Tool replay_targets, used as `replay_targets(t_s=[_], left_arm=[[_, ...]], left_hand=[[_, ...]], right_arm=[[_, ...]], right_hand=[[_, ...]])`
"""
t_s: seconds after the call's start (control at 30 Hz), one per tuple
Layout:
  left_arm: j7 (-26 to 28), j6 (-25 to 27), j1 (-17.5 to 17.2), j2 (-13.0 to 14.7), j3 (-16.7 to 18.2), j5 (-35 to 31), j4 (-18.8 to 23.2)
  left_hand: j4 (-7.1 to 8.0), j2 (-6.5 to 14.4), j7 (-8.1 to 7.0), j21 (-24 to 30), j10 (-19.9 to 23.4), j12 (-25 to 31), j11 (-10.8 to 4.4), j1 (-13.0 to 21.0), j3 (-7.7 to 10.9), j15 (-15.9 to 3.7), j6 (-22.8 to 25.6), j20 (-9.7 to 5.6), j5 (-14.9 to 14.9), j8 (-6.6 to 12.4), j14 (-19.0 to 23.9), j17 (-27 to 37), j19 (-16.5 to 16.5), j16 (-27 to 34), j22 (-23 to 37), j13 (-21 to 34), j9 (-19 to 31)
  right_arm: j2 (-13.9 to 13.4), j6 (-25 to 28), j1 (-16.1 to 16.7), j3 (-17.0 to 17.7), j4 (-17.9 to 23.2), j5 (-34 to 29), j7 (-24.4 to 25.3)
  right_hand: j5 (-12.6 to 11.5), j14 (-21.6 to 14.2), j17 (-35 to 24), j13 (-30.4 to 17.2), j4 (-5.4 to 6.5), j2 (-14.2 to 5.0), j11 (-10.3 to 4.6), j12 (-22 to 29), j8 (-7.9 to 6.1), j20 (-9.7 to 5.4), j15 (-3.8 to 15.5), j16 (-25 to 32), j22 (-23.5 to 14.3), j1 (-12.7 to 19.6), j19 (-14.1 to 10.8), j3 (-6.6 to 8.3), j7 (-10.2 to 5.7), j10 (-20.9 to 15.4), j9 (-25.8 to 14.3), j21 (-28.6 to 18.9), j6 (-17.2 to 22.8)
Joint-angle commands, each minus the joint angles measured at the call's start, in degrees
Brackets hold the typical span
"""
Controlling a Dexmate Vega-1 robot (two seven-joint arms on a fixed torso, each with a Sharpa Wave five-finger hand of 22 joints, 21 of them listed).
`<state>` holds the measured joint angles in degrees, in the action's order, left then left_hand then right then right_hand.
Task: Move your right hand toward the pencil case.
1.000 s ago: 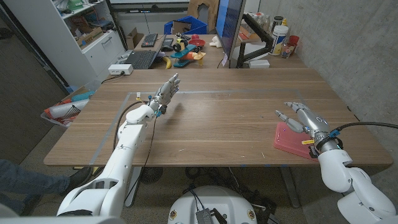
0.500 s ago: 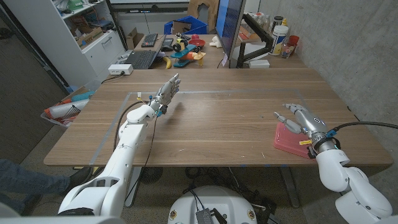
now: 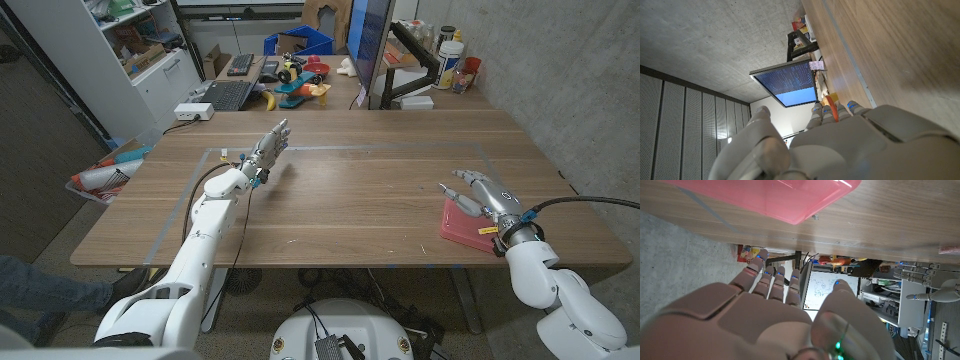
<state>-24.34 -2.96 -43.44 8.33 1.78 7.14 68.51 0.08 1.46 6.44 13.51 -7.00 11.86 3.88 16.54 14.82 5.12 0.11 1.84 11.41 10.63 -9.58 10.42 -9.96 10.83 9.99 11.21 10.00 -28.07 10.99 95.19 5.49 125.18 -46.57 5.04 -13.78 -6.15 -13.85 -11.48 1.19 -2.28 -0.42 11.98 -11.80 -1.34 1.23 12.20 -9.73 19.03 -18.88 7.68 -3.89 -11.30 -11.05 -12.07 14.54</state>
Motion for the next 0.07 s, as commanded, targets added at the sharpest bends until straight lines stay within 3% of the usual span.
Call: replay_targets(t_s=[0.03,0.07], left_arm=[[-0.32,-0.24,0.39,-0.13,-0.03,-0.09,-0.41],[-0.36,-0.38,0.43,-0.13,-0.03,-0.08,-0.48]], left_hand=[[-0.34,0.61,0.26,-0.22,-0.22,0.33,0.10,0.13,0.07,0.15,0.52,0.44,-0.12,0.25,-0.83,0.02,-1.76,-0.05,0.21,0.10,0.27],[-0.35,0.61,0.28,-0.24,-0.20,0.34,0.07,0.13,0.07,0.14,0.51,0.43,-0.12,0.24,-0.83,0.02,-1.75,-0.06,0.21,0.10,0.27]], right_arm=[[-0.52,0.52,0.04,-0.47,0.03,0.23,0.77],[-0.64,0.44,0.07,-0.46,0.04,0.21,0.83]], right_hand=[[-0.26,-0.08,0.08,-0.03,-0.22,-0.09,0.24,0.01,-0.14,0.16,0.24,0.27,-0.10,-0.24,0.14,0.11,0.03,-0.56,-0.12,0.16,0.62],[-0.26,-0.07,0.08,-0.03,-0.22,-0.09,0.22,0.01,-0.14,0.15,0.23,0.27,-0.10,-0.25,0.13,0.11,0.04,-0.57,-0.12,0.17,0.63]])
